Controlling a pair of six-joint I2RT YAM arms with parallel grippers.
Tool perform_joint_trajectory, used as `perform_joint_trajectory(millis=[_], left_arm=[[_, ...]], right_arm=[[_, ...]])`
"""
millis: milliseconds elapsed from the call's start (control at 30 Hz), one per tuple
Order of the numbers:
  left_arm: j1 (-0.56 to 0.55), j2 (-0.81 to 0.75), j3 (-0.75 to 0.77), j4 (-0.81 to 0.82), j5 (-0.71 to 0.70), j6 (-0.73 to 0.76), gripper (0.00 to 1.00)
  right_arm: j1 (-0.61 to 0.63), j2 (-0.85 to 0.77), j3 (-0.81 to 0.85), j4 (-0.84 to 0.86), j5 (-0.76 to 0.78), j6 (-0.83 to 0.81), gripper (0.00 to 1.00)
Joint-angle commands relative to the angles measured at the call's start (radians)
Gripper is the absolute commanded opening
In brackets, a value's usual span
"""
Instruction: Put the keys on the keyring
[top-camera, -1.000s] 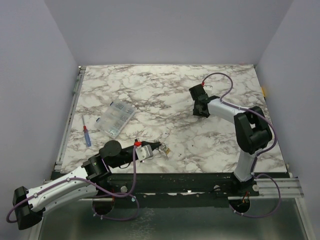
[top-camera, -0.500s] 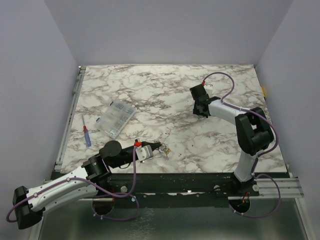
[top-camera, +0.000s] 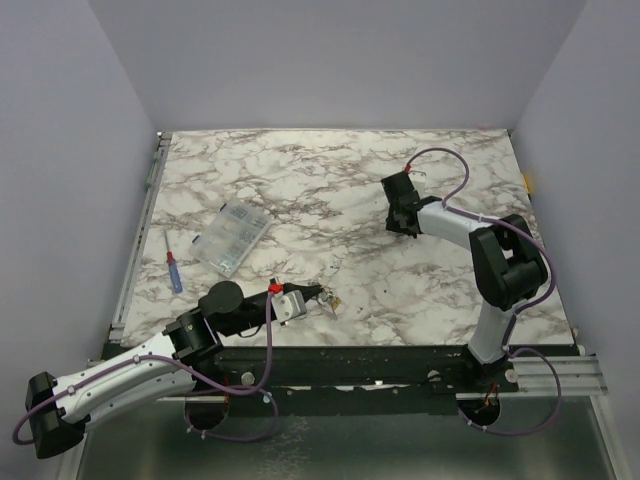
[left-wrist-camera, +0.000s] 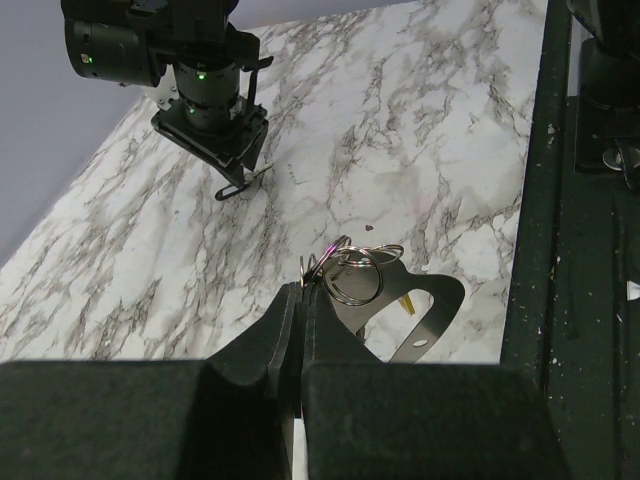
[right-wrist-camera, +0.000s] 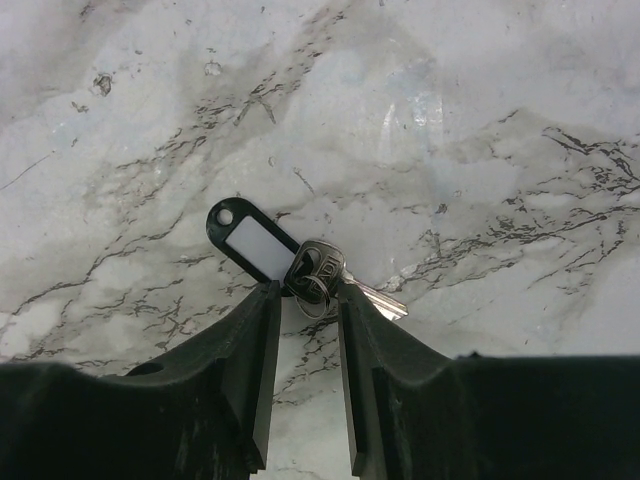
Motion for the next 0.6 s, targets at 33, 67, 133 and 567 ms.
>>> perform_joint_trajectory(millis=[33,67,133,567], left_arm=[[-0.004,-0.013,-0.003,0.028,0.015,0.007,0.00],[-0.004,-0.013,-0.003,0.027,0.016,0.006,0.00],[-0.004,-0.012,-0.003,0.028,0.014,0.007,0.00],[-0.004,-0.007,-0.005,0.027,0.009,0.007,0.00]], right_arm=[[-0.016,0.015,-0.030,0.049,-0.035,-0.006,0.38],[-0.019,0.014,-0.035,0.057,-0.042,-0.008,0.38],[-0.021,0.011,-0.045,0.079,-0.059,-0.018,0.37],[-0.022,0.029,-0.025,0.102,-0.083,-0.053,0.24]])
